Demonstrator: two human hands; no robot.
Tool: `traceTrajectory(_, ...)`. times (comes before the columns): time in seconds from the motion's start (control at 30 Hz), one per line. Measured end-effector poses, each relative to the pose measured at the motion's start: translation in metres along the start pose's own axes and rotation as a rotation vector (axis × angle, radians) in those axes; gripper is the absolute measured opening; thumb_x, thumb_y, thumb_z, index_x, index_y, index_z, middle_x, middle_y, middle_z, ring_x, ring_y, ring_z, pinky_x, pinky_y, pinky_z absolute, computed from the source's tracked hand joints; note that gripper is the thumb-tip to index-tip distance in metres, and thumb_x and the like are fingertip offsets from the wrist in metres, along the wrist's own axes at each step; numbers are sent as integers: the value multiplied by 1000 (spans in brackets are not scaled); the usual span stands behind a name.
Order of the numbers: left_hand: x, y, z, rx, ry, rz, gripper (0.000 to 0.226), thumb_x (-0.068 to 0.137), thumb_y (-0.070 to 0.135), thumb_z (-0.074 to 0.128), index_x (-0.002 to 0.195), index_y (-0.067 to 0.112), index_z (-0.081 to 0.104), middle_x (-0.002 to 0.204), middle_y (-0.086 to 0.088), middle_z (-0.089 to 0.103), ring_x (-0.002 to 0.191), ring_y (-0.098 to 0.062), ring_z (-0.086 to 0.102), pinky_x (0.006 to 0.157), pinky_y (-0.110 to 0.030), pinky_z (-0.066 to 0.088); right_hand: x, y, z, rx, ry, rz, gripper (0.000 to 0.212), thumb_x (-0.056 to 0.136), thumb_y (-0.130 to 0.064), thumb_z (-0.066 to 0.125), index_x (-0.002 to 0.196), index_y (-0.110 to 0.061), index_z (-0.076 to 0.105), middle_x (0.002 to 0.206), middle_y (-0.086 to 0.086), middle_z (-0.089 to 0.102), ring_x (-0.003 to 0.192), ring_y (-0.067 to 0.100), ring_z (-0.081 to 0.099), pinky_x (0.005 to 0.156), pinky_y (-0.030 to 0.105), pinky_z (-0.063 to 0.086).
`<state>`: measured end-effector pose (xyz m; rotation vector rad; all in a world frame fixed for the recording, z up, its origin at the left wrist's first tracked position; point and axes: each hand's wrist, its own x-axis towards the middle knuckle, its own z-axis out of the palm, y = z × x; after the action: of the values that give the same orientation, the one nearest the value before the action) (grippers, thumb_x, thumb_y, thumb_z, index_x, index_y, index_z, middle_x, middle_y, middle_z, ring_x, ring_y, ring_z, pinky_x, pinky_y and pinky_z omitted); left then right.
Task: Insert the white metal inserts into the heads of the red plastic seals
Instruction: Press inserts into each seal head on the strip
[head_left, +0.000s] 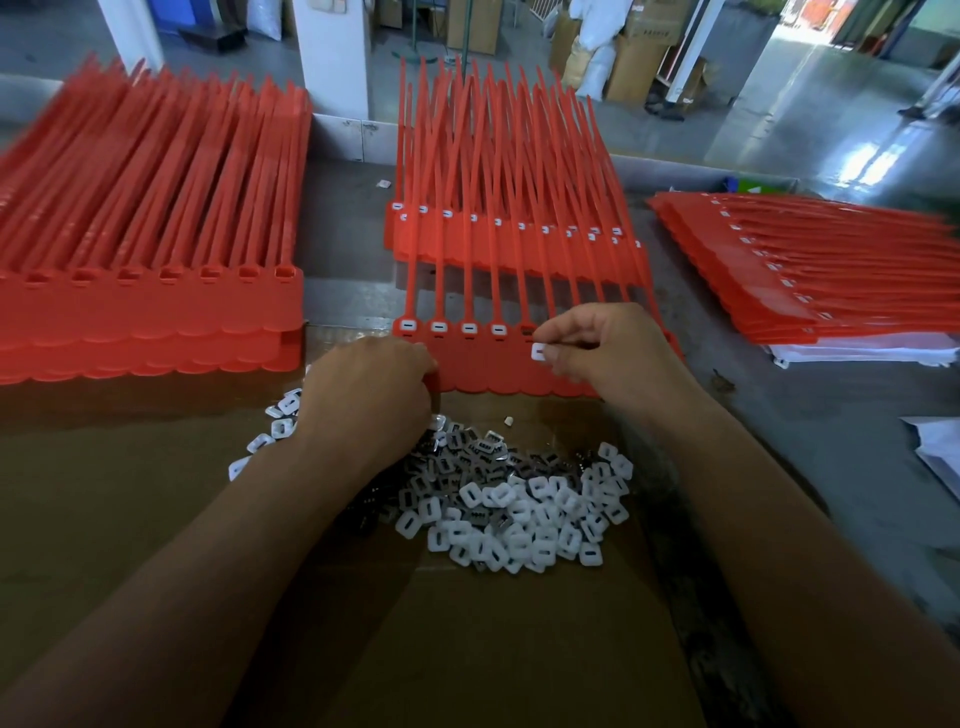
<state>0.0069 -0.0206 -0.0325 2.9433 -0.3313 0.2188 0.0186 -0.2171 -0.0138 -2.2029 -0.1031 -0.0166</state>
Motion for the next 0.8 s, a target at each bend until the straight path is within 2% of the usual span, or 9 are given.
traceTrajectory(0.13, 0, 0, 0, 1, -4, 2, 34, 88, 14, 41, 111, 22, 63, 119, 4, 62, 104, -18, 58, 82, -30, 45, 14, 3, 1, -122, 21, 7, 17, 83, -13, 67, 74, -28, 62, 83, -8, 64, 69, -3, 55, 62, 11, 39)
traceTrajectory(0.23, 0, 0, -1, 6, -1, 10, 33, 88, 14, 41, 111, 23, 63, 119, 4, 61, 104, -17, 58, 82, -29, 44, 25, 6, 2, -186, 51, 4, 14, 84, -14, 66, 77, -26, 63, 87, -8, 60, 80, 0, 53, 66, 7, 37)
traceTrajectory(0.37, -1, 0, 0, 18, 4, 23, 32, 89, 15, 41, 112, 24, 62, 119, 4, 61, 104, -17, 58, 82, -29, 44, 36, 10, 7, -168, 86, 28, 13, 84, -13, 65, 79, -26, 65, 82, -12, 57, 82, 3, 52, 64, 9, 36)
traceTrajectory(0.53, 0, 0, 0, 20, 15, 19, 33, 89, 14, 42, 112, 26, 62, 119, 5, 62, 105, -17, 58, 82, -29, 45, 42, 15, 13, -168, 106, 45, 7, 83, -14, 67, 85, -21, 70, 76, -14, 55, 74, -1, 50, 62, 11, 37)
traceTrajectory(0.7, 0, 0, 1, 15, 14, 15, 33, 88, 13, 43, 112, 25, 63, 119, 5, 62, 106, -18, 57, 84, -30, 45, 45, 15, 14, -211, 102, 56, 8, 82, -16, 67, 89, -17, 72, 85, -8, 59, 86, 8, 55, 74, 23, 42)
traceTrajectory(0.8, -1, -1, 1, 12, 13, 18, 33, 88, 13, 42, 112, 24, 63, 119, 5, 62, 107, -17, 57, 84, -30, 45, 46, 16, 14, -224, 100, 60, 9, 82, -17, 67, 90, -16, 72, 87, -7, 59, 87, 9, 54, 74, 24, 41)
